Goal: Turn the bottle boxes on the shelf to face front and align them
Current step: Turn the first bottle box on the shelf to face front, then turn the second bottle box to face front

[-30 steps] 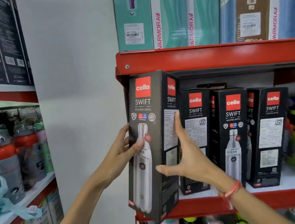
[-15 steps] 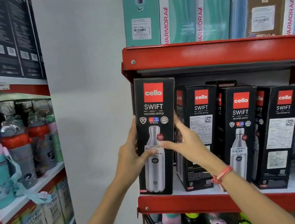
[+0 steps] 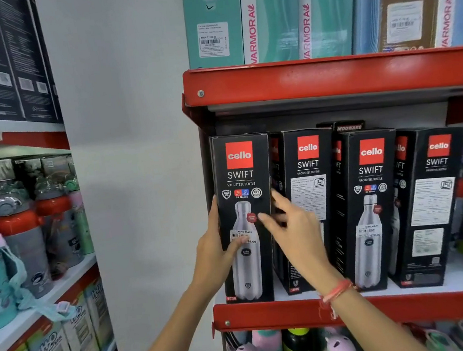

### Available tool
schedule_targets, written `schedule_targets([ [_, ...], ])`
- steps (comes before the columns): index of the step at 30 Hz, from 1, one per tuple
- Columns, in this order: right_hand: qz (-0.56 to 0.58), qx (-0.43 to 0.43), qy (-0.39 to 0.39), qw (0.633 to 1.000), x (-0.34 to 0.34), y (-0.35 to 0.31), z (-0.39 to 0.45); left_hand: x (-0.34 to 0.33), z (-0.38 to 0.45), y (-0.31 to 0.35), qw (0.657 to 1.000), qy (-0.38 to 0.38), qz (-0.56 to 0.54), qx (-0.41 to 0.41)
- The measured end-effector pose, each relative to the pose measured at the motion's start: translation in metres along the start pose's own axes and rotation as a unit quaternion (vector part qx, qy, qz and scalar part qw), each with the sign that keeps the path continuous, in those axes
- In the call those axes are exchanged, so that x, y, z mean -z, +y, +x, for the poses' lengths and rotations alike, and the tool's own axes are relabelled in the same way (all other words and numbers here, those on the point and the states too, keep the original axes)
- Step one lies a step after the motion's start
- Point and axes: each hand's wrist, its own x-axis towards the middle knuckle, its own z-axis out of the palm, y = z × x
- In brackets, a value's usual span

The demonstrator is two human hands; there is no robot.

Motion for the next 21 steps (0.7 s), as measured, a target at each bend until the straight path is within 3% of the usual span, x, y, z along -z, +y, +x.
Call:
schedule_targets([
  [2,-0.022,0.019,0.125,0.992,0.007,0.0,-0.006,-0.004,-0.004,-0.002,1.0,0.028,0.006,0.002],
  [4,-0.089,-0.013,0.181,0.979,0.008,0.009,-0.009,-0.008,-0.008,-0.001,0.996,0.075,0.036,-0.011],
  [7,-0.167,-0.128,0.125,0.97,0.002,0.024,-0.012,-0.016,-0.015,0.008,0.988,0.13,0.076,-0.039],
  [10,-0.144,-0.179,0.047,0.972,-0.002,0.029,-0.016,-0.025,-0.021,0.019,0.976,0.172,0.111,-0.073],
  [14,-0.066,-0.156,0.04,0.985,0.01,0.029,-0.02,-0.039,-0.027,0.032,0.963,0.199,0.132,-0.128],
  [18,-0.015,-0.097,0.039,0.994,0.038,0.033,-0.034,-0.056,-0.025,0.048,0.973,0.15,0.065,-0.164],
  [21,0.018,-0.067,0.038,0.997,0.059,0.035,-0.038,-0.071,-0.024,0.062,0.985,0.107,-0.025,-0.132],
])
